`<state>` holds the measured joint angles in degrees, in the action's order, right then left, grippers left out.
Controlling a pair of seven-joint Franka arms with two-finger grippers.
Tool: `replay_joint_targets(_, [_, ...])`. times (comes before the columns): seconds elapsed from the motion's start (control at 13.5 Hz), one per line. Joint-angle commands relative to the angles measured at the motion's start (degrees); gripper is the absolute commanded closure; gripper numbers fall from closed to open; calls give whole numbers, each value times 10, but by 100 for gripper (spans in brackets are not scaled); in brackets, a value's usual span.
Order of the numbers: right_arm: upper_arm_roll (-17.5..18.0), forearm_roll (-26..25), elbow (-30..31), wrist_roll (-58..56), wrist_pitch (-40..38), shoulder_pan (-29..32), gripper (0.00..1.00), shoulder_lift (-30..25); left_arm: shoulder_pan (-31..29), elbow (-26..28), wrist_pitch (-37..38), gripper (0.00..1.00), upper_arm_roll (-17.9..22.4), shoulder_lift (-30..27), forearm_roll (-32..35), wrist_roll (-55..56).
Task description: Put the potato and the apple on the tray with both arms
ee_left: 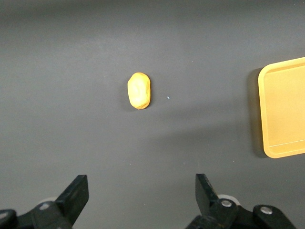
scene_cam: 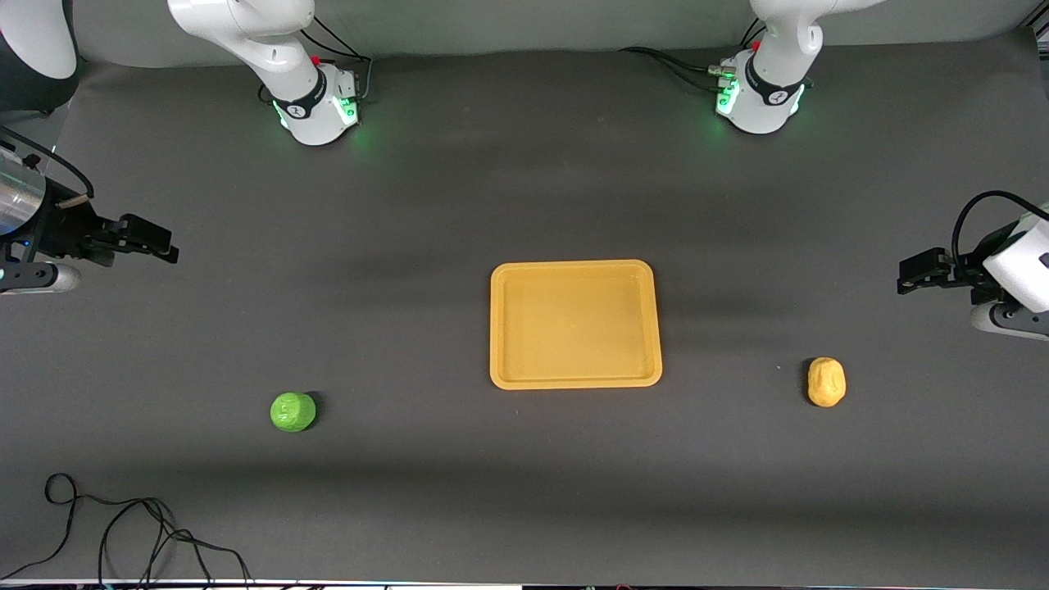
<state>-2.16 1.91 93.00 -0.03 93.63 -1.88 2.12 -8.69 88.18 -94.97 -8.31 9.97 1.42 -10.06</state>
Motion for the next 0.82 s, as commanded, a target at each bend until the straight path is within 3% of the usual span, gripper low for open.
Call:
replay_joint_targets(0.0, [-2, 9, -105, -2, 2, -3, 0, 83, 0, 3, -3, 0, 1, 1, -4, -3])
replay_joint_targets(0.22, [1, 0, -215, -8, -3, -7, 0, 186, -4, 34, -39, 0, 2, 29, -3, -9])
replay_joint_targets(0.37, [3, -3, -248, -11, 3, -8, 0, 226, -13, 106, -151, 0, 2, 60, 3, -18])
replay_joint_targets(0.59, [4, -3, -246, -12, 22, -17, 0, 256, -18, 123, -205, 2, 2, 133, 8, -41])
replay_joint_targets(0.74, [4, -1, -214, -9, 94, -25, 0, 277, -25, 108, -257, 1, 2, 180, 8, -59])
